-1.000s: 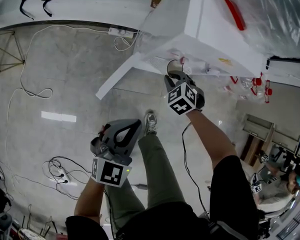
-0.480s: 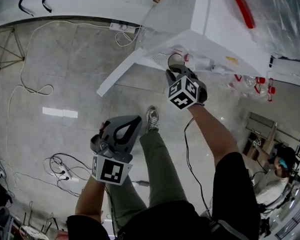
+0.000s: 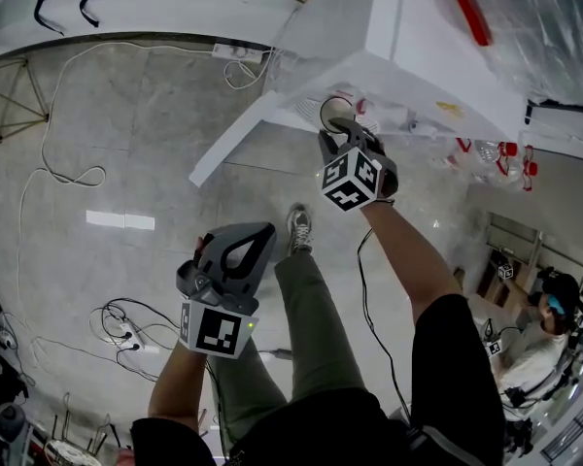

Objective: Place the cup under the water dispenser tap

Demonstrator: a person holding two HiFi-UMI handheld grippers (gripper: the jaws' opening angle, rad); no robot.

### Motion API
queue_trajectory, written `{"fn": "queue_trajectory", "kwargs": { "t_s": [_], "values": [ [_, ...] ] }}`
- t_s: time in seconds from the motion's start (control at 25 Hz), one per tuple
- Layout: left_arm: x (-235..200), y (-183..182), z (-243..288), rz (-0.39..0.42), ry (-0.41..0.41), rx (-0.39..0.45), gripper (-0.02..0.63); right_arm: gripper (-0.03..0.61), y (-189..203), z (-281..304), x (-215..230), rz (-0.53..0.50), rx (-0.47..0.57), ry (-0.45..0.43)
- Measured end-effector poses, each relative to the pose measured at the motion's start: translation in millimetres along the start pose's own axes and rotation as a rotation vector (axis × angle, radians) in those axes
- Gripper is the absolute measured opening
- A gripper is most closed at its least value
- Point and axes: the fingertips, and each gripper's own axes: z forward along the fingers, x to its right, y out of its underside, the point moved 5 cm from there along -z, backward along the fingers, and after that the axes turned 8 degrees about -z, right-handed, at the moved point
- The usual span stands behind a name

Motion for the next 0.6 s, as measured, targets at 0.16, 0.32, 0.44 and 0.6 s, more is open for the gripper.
{"fn": "queue_trajectory", "kwargs": {
  "t_s": [0.16,0.32,0.44,0.6],
  "values": [
    [3,0,-1,0.008,0.009,-0.004,0.021,0.176,3,-7,0,0.052,0.032,0.016],
    [7,-4,-2,0.017,0.022,-0.004,0.021,0.177,7,-26,1,0.12,0.085,0.077],
    [10,-10,-1,0.037,0.036,-0.007,0.021,0.176,12,-45,-2,0.216,0.13,0.115],
    [12,-29,-1,0.075,0.047,-0.012,0.021,0.161,18,-78,-12,0.39,0.206,0.129]
  ]
}}
